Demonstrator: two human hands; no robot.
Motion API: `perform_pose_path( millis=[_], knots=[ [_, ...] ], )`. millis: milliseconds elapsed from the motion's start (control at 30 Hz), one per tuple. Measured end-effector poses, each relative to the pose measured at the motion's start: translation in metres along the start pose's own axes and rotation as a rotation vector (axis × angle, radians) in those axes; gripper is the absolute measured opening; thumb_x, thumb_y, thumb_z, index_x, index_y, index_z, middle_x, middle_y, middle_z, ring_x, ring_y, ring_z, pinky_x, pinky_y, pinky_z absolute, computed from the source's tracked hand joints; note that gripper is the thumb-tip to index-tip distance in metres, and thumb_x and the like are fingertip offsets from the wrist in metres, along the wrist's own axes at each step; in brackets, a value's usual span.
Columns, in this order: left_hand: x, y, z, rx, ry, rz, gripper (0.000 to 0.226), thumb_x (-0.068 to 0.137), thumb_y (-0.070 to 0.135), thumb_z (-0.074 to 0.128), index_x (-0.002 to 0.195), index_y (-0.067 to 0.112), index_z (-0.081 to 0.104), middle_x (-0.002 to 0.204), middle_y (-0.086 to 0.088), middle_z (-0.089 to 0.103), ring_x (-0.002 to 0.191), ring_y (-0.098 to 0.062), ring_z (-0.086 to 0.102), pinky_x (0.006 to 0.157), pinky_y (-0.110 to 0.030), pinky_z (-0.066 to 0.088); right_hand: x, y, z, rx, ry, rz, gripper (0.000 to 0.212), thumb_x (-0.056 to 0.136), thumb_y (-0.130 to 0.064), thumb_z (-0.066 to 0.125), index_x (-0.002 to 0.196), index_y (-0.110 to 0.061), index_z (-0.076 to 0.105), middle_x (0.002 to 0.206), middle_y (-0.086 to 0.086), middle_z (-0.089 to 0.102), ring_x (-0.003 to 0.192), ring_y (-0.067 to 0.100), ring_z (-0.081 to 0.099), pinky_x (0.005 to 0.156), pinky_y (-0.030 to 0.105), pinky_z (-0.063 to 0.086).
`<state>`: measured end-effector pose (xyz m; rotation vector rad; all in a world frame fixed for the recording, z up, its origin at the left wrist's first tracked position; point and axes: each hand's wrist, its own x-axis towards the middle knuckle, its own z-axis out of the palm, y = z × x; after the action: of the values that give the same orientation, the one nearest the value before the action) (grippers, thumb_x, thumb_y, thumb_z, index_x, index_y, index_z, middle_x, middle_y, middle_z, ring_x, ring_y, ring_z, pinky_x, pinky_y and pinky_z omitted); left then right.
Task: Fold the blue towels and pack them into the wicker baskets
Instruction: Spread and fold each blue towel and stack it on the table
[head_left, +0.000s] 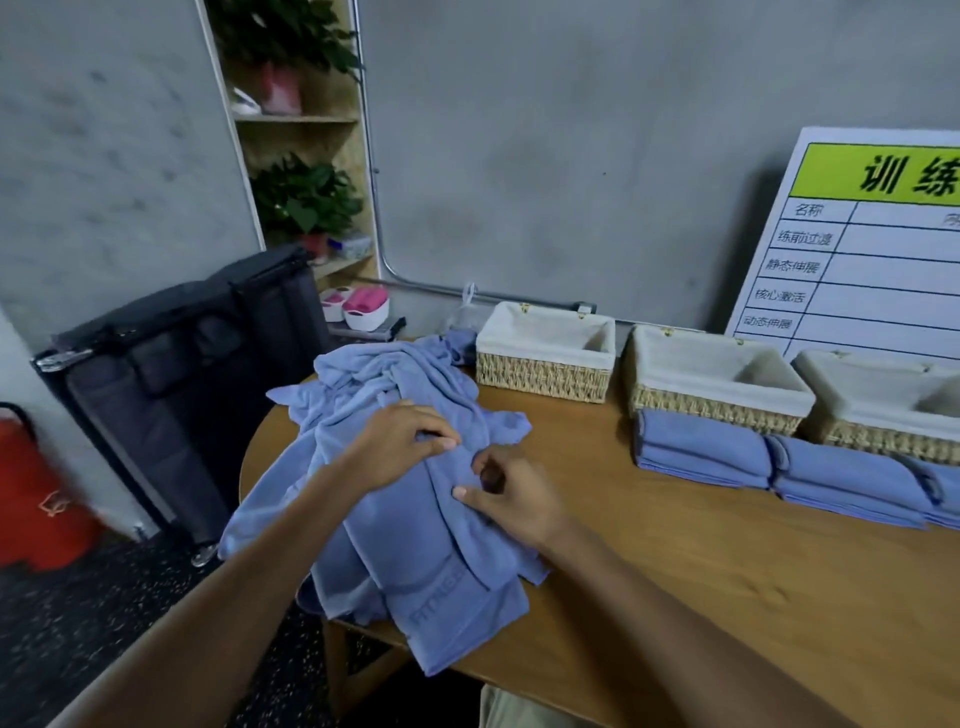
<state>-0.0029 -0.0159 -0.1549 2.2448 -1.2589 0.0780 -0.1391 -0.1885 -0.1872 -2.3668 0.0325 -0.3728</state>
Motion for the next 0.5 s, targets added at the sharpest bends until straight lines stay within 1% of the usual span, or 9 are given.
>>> perform_pose_path(
  millis=[67,167,200,267,333,367,400,433,500],
  knots=[
    [0.001,0.001,-0.003,-0.023,-0.014,0.011,0.010,0.091,0.035,0.071,0.097,0.032,0.078,0.100,0.020,0.072,0.097,-0.001,0.057,0.090,-0.018,0.040,-0.001,0.001,0.002,0.034,0.034,-0.006,0.028,0.087,-0.035,0.074,0.074,-0.033,0.048,0.067,-0.006,0.055,0.064,0.010,0.056,0.059,0.030,0.044],
    [-0.002,0.005,-0.011,-0.062,-0.034,0.006,0.010,0.088,0.033,0.075,0.097,0.032,0.078,0.102,0.021,0.072,0.101,0.007,0.055,0.091,-0.010,0.037,-0.004,-0.001,0.000,0.068,0.070,-0.003,0.023,0.090,-0.028,0.072,0.074,-0.033,0.056,0.075,-0.007,0.066,0.072,0.009,0.063,0.069,0.037,0.053],
    [-0.003,0.007,-0.014,-0.068,-0.045,0.014,0.011,0.086,0.032,0.077,0.097,0.031,0.078,0.103,0.021,0.072,0.103,0.008,0.055,0.091,-0.008,0.036,-0.004,-0.001,-0.002,0.070,0.077,0.001,0.023,0.090,-0.027,0.071,0.074,-0.034,0.057,0.077,-0.008,0.067,0.074,0.008,0.064,0.070,0.036,0.053],
    [-0.002,0.009,-0.021,-0.060,-0.063,0.044,0.015,0.084,0.030,0.079,0.099,0.030,0.079,0.103,0.021,0.072,0.105,0.008,0.057,0.092,-0.006,0.037,-0.004,0.000,-0.011,0.077,0.106,0.015,0.023,0.090,-0.025,0.072,0.074,-0.034,0.058,0.078,-0.009,0.069,0.075,0.006,0.064,0.068,0.027,0.051],
    [-0.002,0.014,-0.026,-0.039,-0.065,0.058,0.022,0.081,0.036,0.081,0.101,0.028,0.079,0.103,0.023,0.070,0.107,0.007,0.057,0.093,-0.005,0.037,-0.003,0.000,-0.025,0.096,0.158,0.021,0.017,0.089,-0.020,0.074,0.074,-0.023,0.065,0.076,-0.008,0.069,0.071,0.001,0.062,0.063,0.015,0.044],
    [-0.001,0.017,-0.028,-0.025,-0.047,0.071,0.029,0.079,0.044,0.080,0.103,0.028,0.079,0.103,0.025,0.069,0.108,0.008,0.056,0.093,-0.005,0.037,-0.003,-0.001,-0.035,0.101,0.188,0.021,0.015,0.088,-0.018,0.074,0.075,-0.018,0.067,0.075,-0.007,0.069,0.068,0.000,0.060,0.061,0.013,0.041],
    [0.001,0.021,-0.028,-0.006,-0.031,0.089,0.035,0.077,0.051,0.078,0.104,0.028,0.078,0.104,0.027,0.067,0.108,0.010,0.056,0.094,-0.006,0.037,-0.003,-0.001,-0.045,0.098,0.212,0.020,0.014,0.088,-0.017,0.074,0.075,-0.016,0.067,0.074,-0.007,0.069,0.065,-0.001,0.058,0.060,0.012,0.040],
    [0.004,0.025,-0.028,0.013,-0.017,0.105,0.035,0.078,0.051,0.077,0.104,0.029,0.078,0.104,0.028,0.067,0.108,0.010,0.056,0.094,-0.008,0.039,-0.004,-0.002,-0.056,0.088,0.225,0.013,0.015,0.088,-0.016,0.074,0.075,-0.017,0.067,0.073,-0.007,0.068,0.064,-0.001,0.057,0.059,0.012,0.039],
    [0.012,0.039,-0.028,0.077,-0.015,0.146,0.019,0.084,0.039,0.078,0.099,0.028,0.079,0.103,0.023,0.069,0.105,0.005,0.058,0.095,-0.018,0.044,-0.006,-0.003,-0.081,0.059,0.240,-0.019,0.016,0.089,-0.017,0.073,0.075,-0.020,0.065,0.074,-0.006,0.067,0.067,0.001,0.057,0.061,0.015,0.040]
  ],
)
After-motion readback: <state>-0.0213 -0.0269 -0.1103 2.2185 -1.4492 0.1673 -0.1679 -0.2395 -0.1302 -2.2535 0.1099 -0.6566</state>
